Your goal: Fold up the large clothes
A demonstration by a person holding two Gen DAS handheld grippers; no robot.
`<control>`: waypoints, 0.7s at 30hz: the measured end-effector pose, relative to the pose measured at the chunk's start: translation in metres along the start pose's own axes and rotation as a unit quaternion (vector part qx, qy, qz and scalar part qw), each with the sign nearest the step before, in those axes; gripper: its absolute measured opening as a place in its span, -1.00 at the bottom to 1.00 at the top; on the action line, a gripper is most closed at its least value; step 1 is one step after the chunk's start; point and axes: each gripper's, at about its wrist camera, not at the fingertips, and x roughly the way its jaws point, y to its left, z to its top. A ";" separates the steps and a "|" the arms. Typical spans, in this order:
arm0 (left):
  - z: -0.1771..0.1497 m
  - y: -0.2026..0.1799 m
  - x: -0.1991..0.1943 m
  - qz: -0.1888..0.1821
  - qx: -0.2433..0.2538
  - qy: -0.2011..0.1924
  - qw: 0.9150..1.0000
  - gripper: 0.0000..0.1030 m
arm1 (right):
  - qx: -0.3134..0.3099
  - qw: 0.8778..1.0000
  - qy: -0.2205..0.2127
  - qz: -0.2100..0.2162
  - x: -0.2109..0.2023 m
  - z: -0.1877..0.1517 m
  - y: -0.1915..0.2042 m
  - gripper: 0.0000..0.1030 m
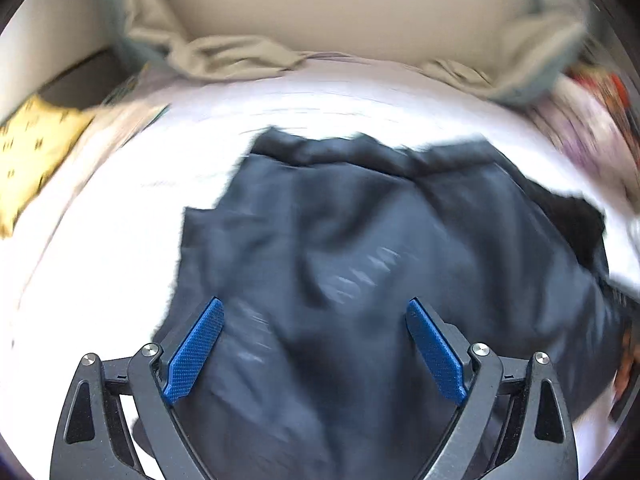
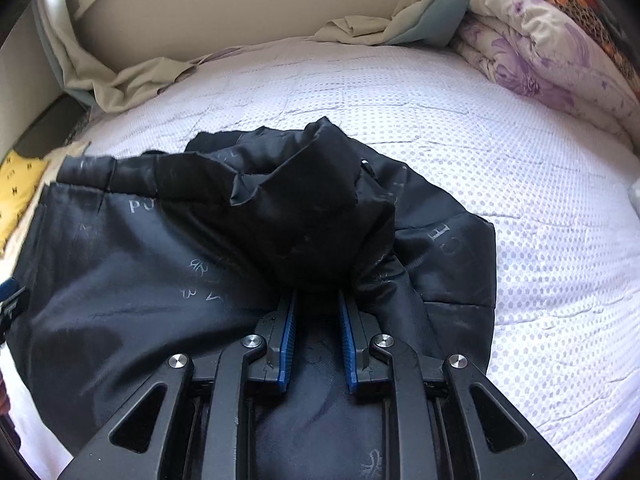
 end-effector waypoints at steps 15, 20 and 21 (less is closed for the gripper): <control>-0.015 0.079 0.051 -0.066 -0.148 0.089 0.983 1.00 | 0.120 0.991 -0.020 0.060 -0.014 0.010 -0.040 -0.93; -0.012 0.094 0.030 -0.073 -0.152 0.082 0.982 0.93 | 0.093 0.993 -0.067 0.041 -0.057 0.023 -0.025 -0.40; -0.010 0.097 0.026 -0.076 -0.153 0.079 0.982 0.93 | 0.085 0.993 -0.079 0.033 -0.067 0.024 -0.019 -0.39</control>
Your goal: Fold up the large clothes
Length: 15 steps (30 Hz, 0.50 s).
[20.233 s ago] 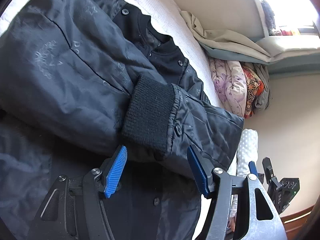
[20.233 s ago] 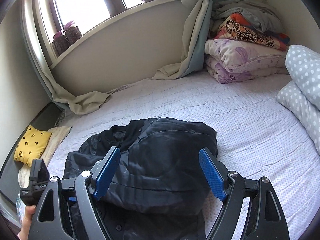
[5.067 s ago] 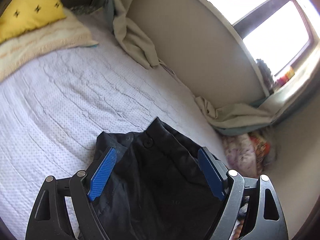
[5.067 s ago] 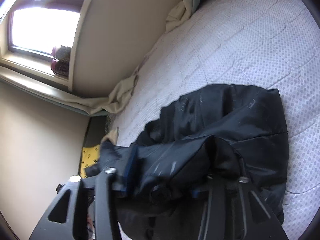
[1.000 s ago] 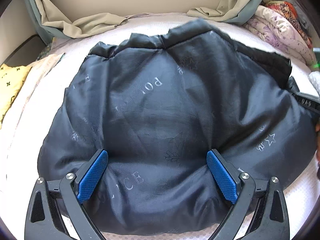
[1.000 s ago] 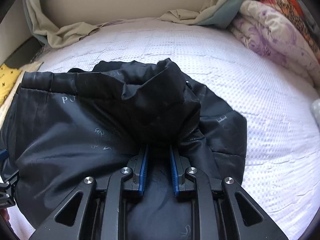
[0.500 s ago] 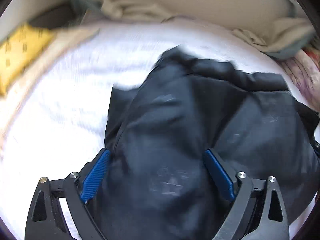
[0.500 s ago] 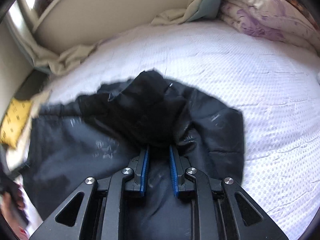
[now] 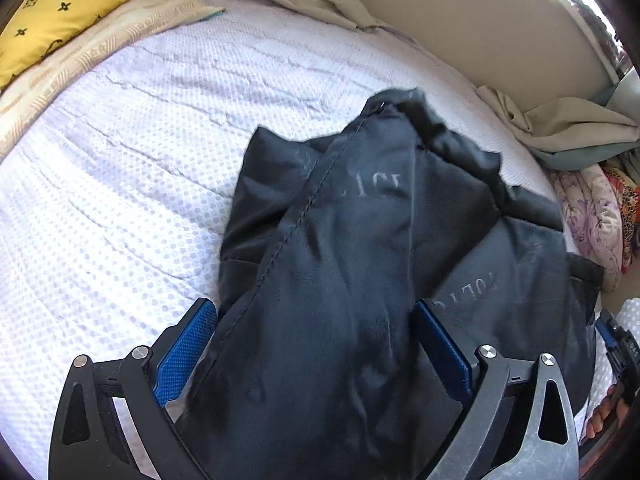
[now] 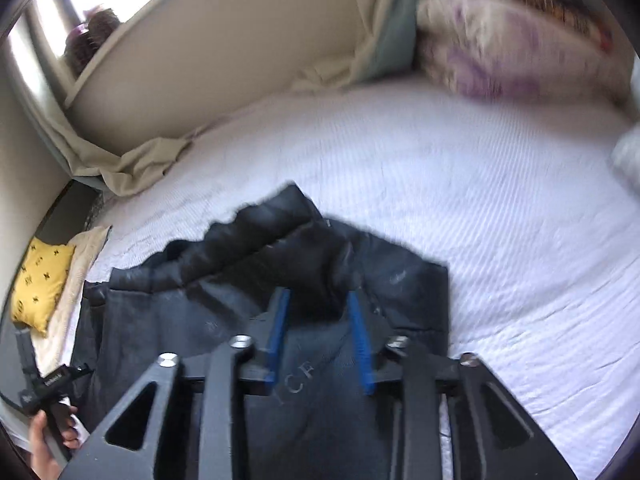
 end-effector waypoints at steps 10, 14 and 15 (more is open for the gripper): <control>0.004 0.029 -0.061 -0.017 -0.006 -0.035 0.999 0.93 | -0.088 0.995 -0.039 0.027 -0.052 -0.020 0.078 -0.38; 0.007 0.062 -0.077 -0.028 -0.039 -0.032 0.998 0.93 | -0.121 0.991 -0.019 0.059 -0.054 -0.039 0.109 -0.39; 0.005 0.067 -0.078 -0.036 -0.047 -0.029 0.998 0.93 | -0.132 0.989 -0.014 0.064 -0.054 -0.044 0.117 -0.39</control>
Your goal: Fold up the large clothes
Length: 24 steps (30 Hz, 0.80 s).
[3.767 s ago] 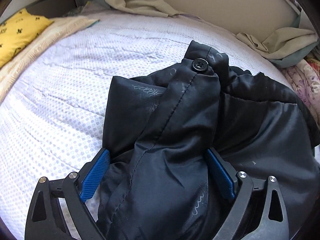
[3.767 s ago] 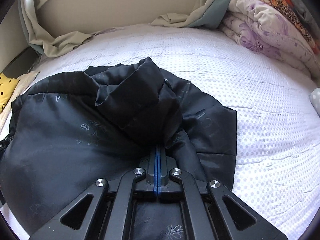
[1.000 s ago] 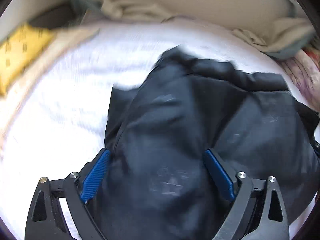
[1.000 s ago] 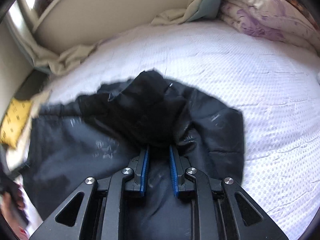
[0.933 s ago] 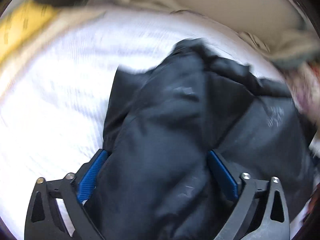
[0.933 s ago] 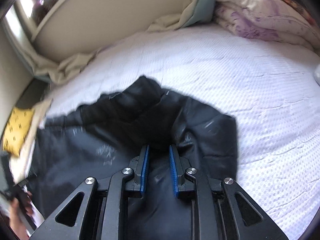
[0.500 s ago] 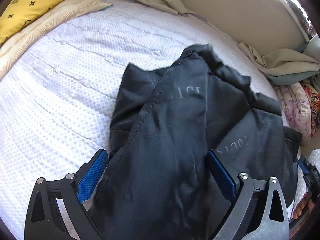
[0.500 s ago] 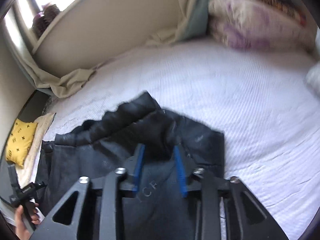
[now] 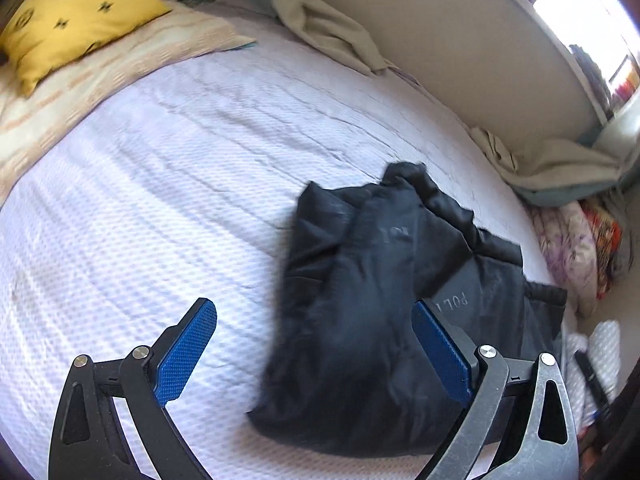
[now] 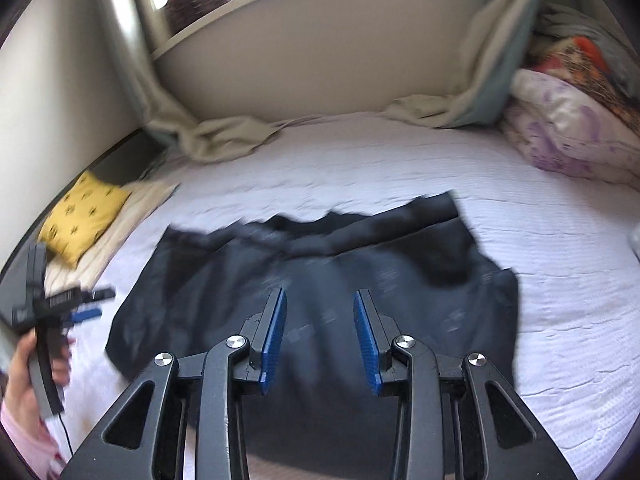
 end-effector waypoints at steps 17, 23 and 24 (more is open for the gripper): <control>-0.031 0.024 0.055 -0.120 -0.110 0.110 0.981 0.92 | -0.070 0.996 0.053 -0.004 0.071 -0.023 0.057 -0.53; -0.041 0.013 0.074 -0.121 -0.105 0.128 0.979 0.88 | -0.069 0.993 0.094 -0.029 0.109 -0.034 0.039 -0.67; -0.041 0.012 0.076 -0.120 -0.102 0.127 0.979 0.88 | -0.067 0.992 0.099 -0.027 0.113 -0.036 0.036 -0.68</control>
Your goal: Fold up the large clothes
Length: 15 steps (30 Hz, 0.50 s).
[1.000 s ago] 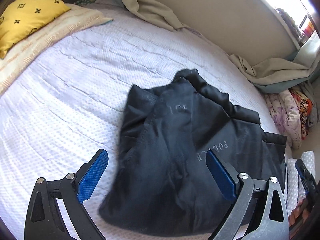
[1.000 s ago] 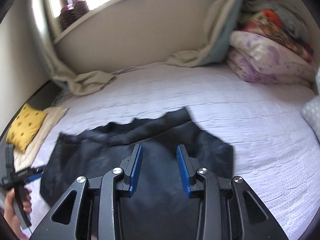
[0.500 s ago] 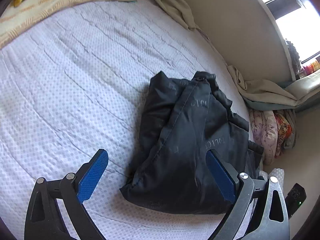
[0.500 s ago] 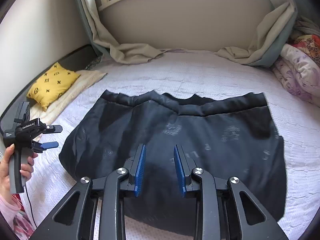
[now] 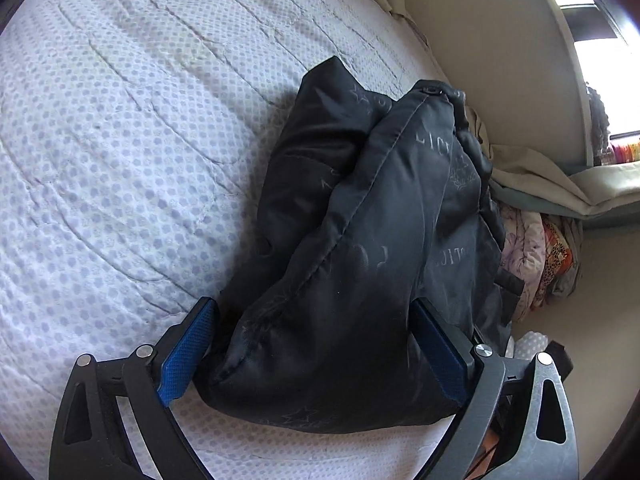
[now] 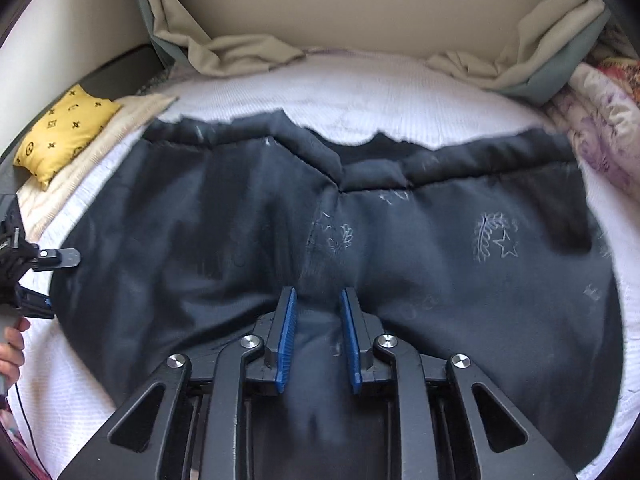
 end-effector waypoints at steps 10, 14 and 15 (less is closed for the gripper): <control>-0.006 -0.015 0.016 -0.002 0.007 -0.027 1.000 0.88 | 0.015 1.000 0.017 0.013 0.017 -0.004 -0.012 -0.80; -0.009 -0.028 0.027 0.005 0.008 -0.044 0.999 0.88 | 0.021 1.000 0.013 0.014 0.017 -0.004 -0.016 -0.85; -0.009 -0.029 0.029 0.002 0.007 -0.047 0.999 0.87 | 0.022 1.000 0.012 0.014 0.016 -0.004 -0.016 -0.85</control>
